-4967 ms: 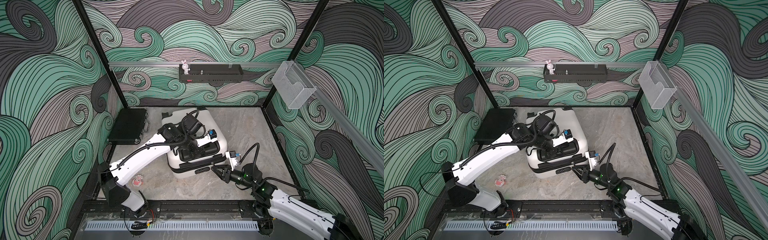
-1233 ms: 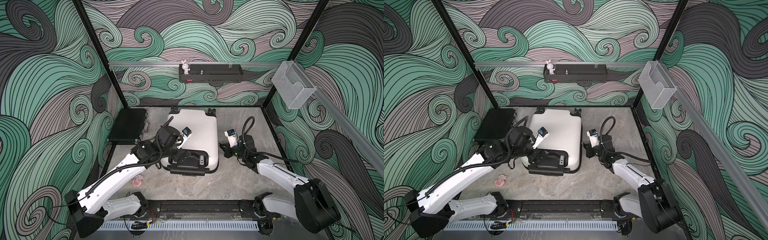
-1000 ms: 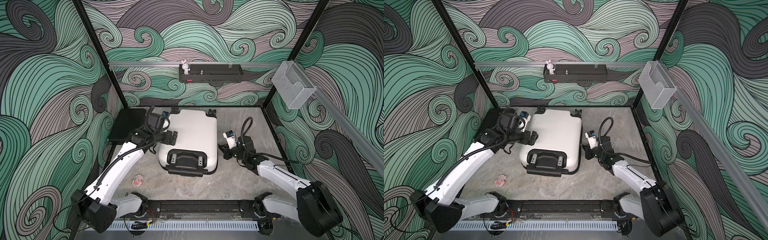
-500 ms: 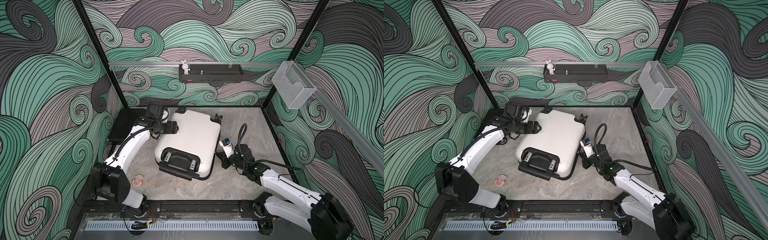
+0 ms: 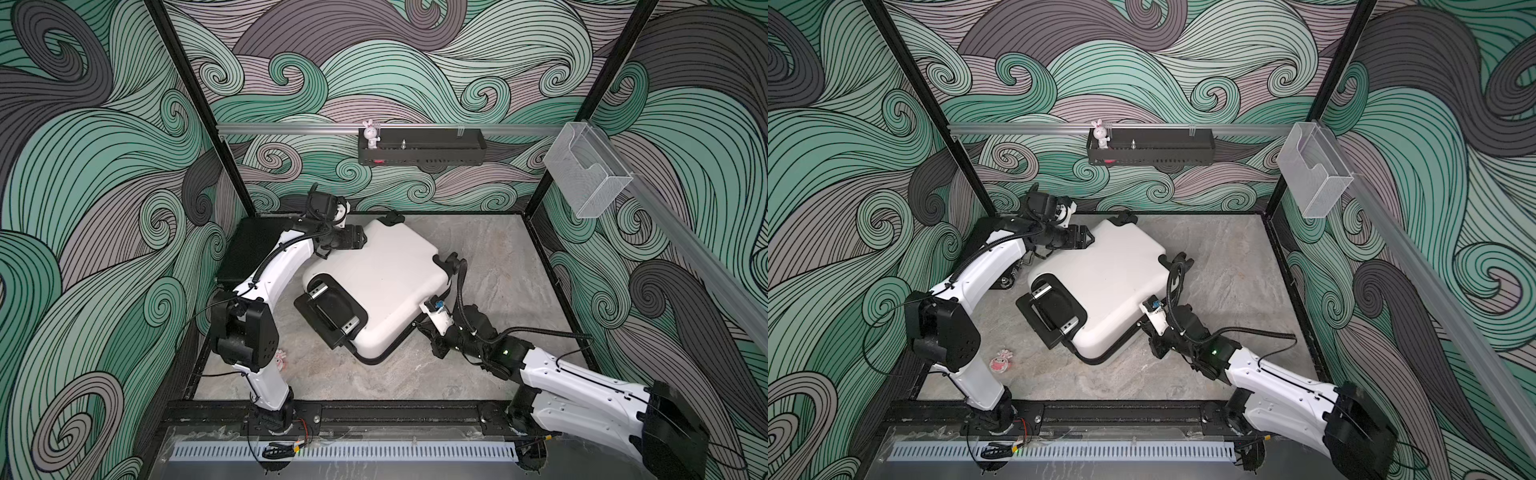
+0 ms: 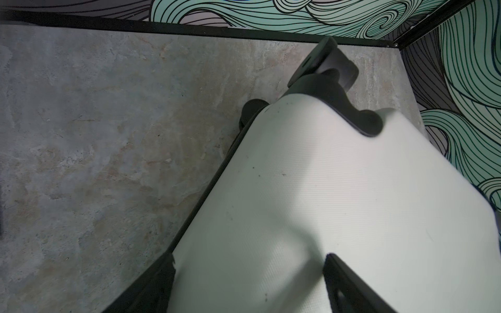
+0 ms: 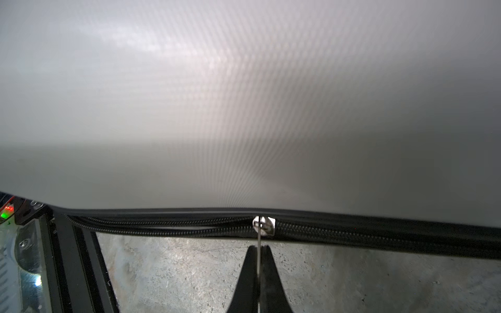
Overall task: Open the suitcase zippers
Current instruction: Adjust the suitcase at the center of the board.
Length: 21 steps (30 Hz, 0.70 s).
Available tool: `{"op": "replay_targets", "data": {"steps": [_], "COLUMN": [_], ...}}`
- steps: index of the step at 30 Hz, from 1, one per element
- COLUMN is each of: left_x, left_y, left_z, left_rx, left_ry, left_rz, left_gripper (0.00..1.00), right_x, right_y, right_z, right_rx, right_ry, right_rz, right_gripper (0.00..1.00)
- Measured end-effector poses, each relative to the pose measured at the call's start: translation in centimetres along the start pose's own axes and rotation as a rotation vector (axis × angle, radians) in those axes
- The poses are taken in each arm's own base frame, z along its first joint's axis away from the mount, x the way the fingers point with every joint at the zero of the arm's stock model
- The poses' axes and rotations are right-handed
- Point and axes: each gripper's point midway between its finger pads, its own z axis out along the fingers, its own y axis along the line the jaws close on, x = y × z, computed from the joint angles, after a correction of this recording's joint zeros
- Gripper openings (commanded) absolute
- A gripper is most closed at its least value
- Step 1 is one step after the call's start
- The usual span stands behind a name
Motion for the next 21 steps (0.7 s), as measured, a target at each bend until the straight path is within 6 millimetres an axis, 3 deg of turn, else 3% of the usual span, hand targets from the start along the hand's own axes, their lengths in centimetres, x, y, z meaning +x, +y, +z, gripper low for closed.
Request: {"op": "replay_targets", "data": {"steps": [3,5,11,14,17,21], "left_x": [0.8,1.9,7.1,10.3,13.3,16.7], "left_y": [0.6,0.9,1.7,2.2,2.6,3.3], "left_z": [-1.6,-3.9,-14.6,-18.7,-20.3,-18.9], "left_rx": [-0.051,-0.091,-0.2,-0.231,-0.238,-0.242], "left_ry": [0.015,0.03,-0.041,-0.082,-0.078,-0.006], "left_rz": [-0.007,-0.017,-0.083,-0.145,-0.215,-0.296], "left_gripper": [0.83,0.83,0.84,0.84,0.85,0.87], "right_x": [-0.1,0.0,0.0,0.0,0.1,0.1], "right_y": [0.3,0.3,0.5,0.5,0.5,0.5], "right_z": [0.0,0.1,0.1,0.1,0.1,0.0], "right_rx": [0.0,0.007,0.014,0.015,0.017,0.017], "right_ry": [-0.004,-0.007,-0.008,-0.009,-0.008,-0.01], "right_rz": [0.001,0.001,-0.013,-0.02,-0.028,-0.029], "right_gripper": [0.0,0.0,0.0,0.0,0.0,0.0]}}
